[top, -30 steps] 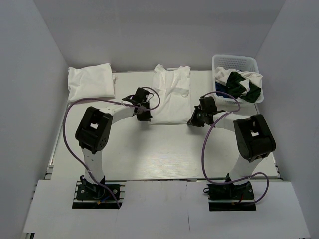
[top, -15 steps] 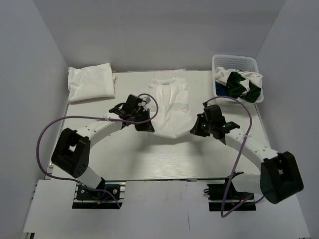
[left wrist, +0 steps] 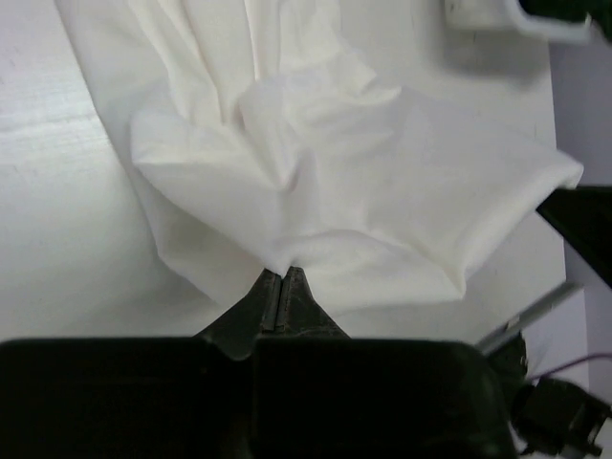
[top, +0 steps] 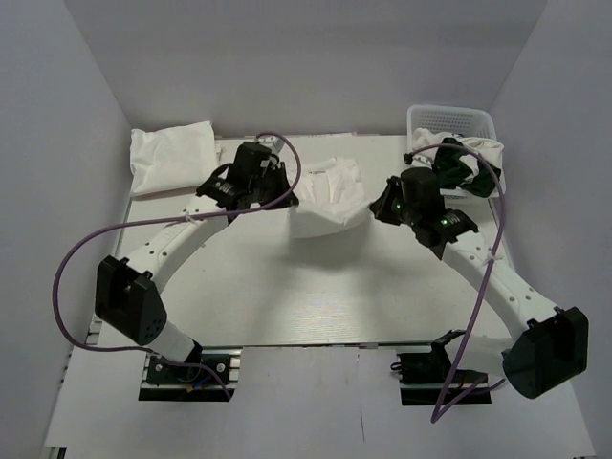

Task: Fold and stack the t-shirts

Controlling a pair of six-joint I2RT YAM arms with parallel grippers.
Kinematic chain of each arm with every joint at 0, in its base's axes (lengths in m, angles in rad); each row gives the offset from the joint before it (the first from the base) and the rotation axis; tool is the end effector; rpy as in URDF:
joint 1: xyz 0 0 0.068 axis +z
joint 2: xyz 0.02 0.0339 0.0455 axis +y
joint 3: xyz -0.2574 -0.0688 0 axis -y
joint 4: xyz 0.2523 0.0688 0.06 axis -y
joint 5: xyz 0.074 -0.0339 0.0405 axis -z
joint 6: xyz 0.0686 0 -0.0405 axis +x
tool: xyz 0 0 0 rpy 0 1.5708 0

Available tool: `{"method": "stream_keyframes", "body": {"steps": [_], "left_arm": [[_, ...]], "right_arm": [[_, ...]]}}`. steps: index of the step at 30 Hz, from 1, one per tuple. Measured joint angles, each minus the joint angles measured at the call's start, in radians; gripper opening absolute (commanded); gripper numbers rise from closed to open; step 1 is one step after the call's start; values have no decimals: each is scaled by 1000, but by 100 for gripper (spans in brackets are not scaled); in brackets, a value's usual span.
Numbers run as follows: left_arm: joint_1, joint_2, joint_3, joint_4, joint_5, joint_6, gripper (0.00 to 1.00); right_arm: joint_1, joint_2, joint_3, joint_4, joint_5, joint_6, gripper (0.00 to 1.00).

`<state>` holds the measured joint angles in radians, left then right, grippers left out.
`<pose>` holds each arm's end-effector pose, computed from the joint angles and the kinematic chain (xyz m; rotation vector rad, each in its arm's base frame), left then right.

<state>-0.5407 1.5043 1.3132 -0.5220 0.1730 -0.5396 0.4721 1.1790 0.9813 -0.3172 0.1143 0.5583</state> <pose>0.3104 -0.2001 0.2887 0.0960 2.3873 -0.7389 0.2748 0.1316 0.2907 0.1621 2.1160 0.5038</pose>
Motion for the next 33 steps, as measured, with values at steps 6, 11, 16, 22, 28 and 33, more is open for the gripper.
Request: {"method": "stream_keyframes", "body": {"steps": [6,11,16,22,28,33], "left_arm": [[18,146,224,-53,-116,-18,0],[50,325,445,-111,-158,-18,0],[112,526,660,-159,-173,-15,0],[174,698,805,-135,-96,17,0],[211,814,891,-50,5,38,0],[233,930,940,149,124,24,0]], "right_arm": [[-21,174,170,2,30,5,0],[-50,308,308,-3,43,12,0],[-93,431,456,2,30,14,0],[-138,592,596,10,-13,15,0],[-177,753,723,26,-46,16,0],[-205,870,784,114,-58,26,0]]}}
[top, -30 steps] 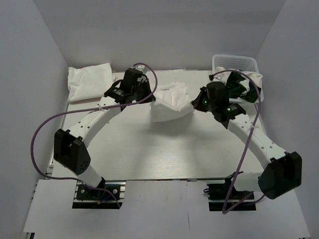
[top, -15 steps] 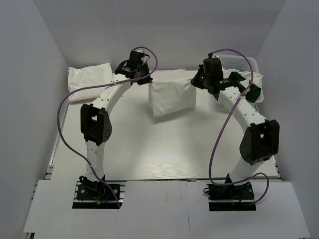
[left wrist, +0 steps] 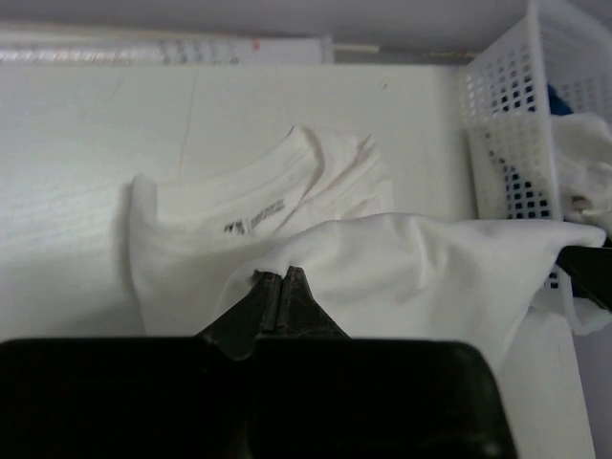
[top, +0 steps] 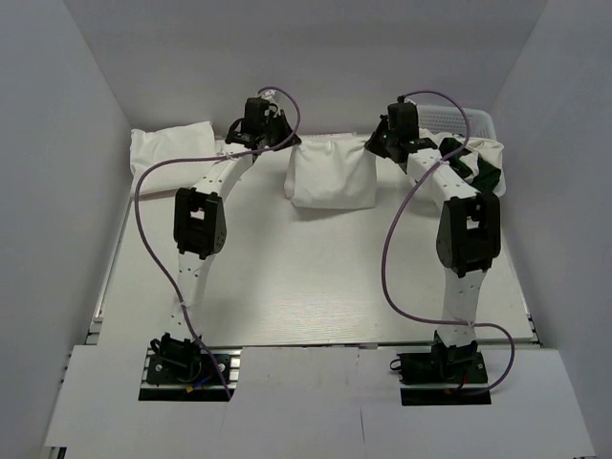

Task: Fold and stack the t-shirts

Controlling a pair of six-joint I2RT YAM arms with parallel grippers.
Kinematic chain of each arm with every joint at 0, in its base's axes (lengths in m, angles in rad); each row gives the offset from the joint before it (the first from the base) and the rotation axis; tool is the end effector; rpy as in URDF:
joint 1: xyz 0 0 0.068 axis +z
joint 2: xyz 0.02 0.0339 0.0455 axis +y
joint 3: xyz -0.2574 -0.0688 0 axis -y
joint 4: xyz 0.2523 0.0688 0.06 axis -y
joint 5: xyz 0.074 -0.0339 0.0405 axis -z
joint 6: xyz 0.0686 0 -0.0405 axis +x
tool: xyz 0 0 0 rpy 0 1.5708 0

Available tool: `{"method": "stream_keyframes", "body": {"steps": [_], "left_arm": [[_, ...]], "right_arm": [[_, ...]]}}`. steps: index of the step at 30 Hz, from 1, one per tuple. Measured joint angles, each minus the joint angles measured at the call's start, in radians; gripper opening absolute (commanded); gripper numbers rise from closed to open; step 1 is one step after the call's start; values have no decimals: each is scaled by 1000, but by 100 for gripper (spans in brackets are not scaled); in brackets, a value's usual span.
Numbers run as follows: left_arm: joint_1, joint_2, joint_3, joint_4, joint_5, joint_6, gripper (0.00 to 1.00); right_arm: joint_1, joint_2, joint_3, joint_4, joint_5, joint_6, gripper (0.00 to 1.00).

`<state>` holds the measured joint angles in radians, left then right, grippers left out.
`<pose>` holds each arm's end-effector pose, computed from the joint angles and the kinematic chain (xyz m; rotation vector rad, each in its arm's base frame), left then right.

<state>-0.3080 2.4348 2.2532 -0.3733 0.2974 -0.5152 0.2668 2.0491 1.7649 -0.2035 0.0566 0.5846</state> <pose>0.5594 -0.1990 0.2206 -0.0450 2.2043 -0.7910 0.5059 0.1342 0.2621 0.3659 2.0585 0.4654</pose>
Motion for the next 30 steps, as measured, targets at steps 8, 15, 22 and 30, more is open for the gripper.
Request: {"method": "stream_keyframes", "body": {"steps": [8,15,22,30], "left_arm": [[13,292,150,380,43,-55,99],[18,316,134,484,19,-65,99],[16,173,22,478,13,-38,99],[-26,-149,-278,401,84,-4,99]], "right_arm": [[-47,315,278,143,-59,-4,71],[-71,449,400,171,-196,-51,90],[-54,237,147,179,-250,-102,90],[-18,37,-59,224,-275,-115,90]]}}
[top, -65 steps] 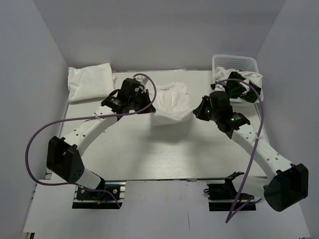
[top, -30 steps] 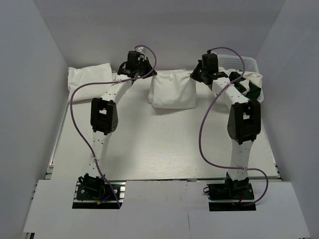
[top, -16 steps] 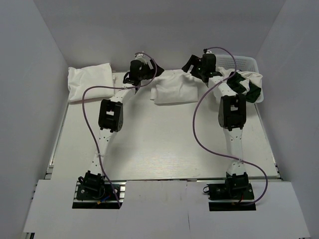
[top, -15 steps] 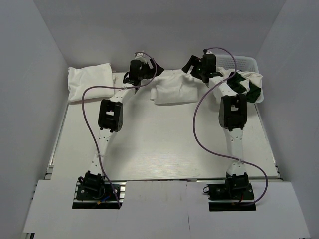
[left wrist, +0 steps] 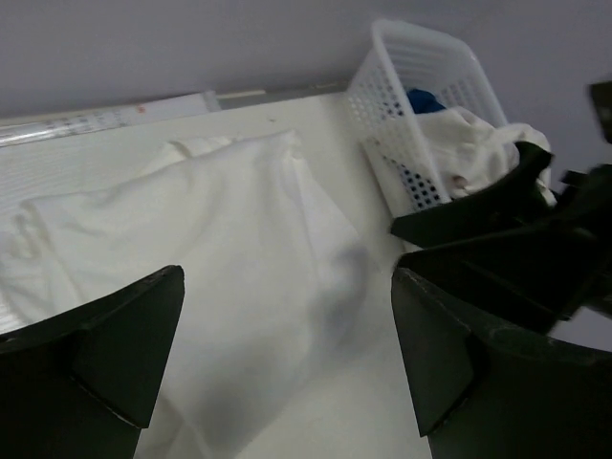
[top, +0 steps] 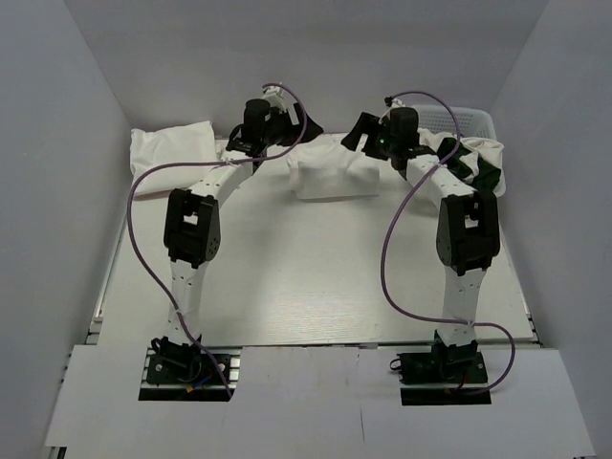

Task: Fold and stack the t-shirts

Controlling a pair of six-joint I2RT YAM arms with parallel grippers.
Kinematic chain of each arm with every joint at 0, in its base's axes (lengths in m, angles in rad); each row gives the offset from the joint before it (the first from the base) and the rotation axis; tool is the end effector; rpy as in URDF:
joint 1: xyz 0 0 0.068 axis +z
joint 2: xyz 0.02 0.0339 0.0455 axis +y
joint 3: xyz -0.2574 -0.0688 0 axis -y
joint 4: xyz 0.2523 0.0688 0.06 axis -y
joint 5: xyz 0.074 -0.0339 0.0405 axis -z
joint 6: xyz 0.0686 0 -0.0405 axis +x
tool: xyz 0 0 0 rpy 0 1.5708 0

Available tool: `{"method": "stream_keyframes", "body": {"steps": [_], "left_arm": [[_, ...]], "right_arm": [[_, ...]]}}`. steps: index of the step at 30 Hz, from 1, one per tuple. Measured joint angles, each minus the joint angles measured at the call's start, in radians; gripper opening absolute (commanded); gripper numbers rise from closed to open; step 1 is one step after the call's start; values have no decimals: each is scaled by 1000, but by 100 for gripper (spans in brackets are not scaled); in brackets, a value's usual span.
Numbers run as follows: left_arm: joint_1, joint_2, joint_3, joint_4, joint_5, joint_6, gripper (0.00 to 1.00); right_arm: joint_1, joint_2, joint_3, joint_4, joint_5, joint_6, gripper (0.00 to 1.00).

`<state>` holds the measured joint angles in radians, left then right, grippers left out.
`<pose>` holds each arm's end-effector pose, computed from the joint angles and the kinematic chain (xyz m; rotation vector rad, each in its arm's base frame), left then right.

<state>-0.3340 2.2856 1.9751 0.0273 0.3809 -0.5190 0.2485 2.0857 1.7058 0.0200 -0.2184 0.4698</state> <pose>0.5391 -0.2141 0.2495 0.0993 1.9387 -0.9336 0.5152 0.1461 0.2500 0.0692 1.9828 0.6843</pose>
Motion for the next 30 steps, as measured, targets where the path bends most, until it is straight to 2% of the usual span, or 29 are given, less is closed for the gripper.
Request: {"method": "stream_keyframes", "body": {"steps": [6,12,15,21,27,30], "left_arm": [[-96,-8,-18,-23,111,13,99],[-122,38,-183,-1,249,-11,99],[-90,81,-241,-27,235,-24,99],[-31,91,-176,-114,142,-21,99],[9,6,-335,-84,123,-25,99],[9,-6,-346,-95,127,-19,99]], "right_arm": [[-7,-13,-139,46,-25,47,90],[-24,36,-138,40,-39,80,90],[-39,86,-137,41,-66,100,90],[-56,129,-159,79,-122,123,90],[-44,98,-223,118,-125,101,90],[-38,50,-288,119,-124,77,90]]}}
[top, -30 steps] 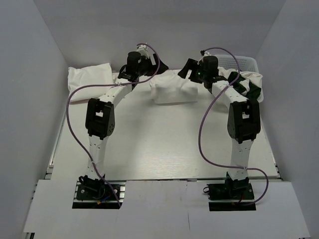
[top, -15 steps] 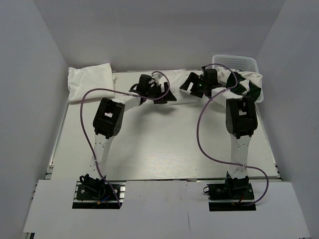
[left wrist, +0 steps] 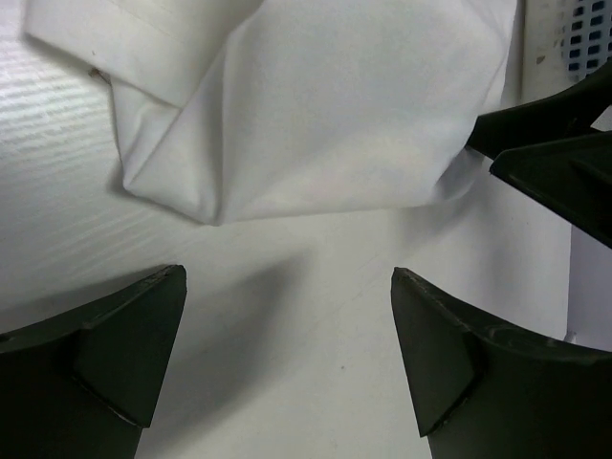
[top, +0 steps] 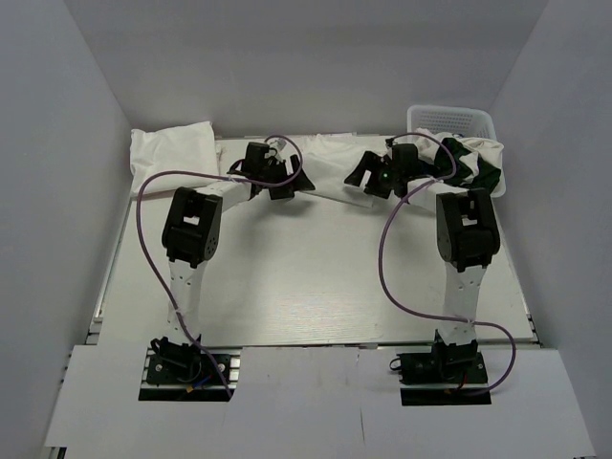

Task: Fold and stack the t-shirts

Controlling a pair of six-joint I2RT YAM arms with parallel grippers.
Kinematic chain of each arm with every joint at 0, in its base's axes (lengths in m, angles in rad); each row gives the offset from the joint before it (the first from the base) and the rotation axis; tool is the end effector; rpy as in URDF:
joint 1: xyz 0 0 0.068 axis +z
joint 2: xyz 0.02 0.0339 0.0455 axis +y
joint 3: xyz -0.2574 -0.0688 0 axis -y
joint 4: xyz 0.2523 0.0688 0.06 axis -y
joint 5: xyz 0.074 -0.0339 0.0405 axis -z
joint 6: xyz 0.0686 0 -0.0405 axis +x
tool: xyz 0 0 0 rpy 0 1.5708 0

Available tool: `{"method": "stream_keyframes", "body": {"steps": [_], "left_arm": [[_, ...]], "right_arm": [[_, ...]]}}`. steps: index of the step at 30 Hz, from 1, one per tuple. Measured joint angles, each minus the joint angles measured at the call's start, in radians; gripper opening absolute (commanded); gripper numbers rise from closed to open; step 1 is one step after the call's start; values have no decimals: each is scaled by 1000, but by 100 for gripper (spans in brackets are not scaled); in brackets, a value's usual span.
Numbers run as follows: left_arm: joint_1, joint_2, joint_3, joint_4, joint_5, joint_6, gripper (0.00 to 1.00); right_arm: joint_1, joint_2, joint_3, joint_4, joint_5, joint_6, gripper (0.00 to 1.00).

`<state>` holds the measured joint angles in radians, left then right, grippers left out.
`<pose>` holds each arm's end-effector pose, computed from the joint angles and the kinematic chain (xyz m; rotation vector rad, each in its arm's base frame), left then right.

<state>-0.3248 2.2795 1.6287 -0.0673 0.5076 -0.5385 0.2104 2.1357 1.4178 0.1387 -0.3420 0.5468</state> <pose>0.4874 -0.1993 0.1157 0.0250 2.3939 -1.0120 0.4874 0.1276 0.1343 0.1667 2.2164 0.7975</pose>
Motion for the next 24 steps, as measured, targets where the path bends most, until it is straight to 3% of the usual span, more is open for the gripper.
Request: {"method": "stream_keyframes", "body": {"steps": [10,14,20,24], "left_arm": [[-73,-101,-31,-92,-8,43,99],[-94,-65,136,-112,9,45,99],[-89,145,502,-106,32,40,99],[-83,236,508,-134,29,39,99]], "right_arm": [[37,-192,-158,-112,37,-97,90],[38,-258,-172,-107,29,-103,90],[31,-234,-108,-84,25,-91,90],[26,-122,-19,-67,7,-76,90]]}}
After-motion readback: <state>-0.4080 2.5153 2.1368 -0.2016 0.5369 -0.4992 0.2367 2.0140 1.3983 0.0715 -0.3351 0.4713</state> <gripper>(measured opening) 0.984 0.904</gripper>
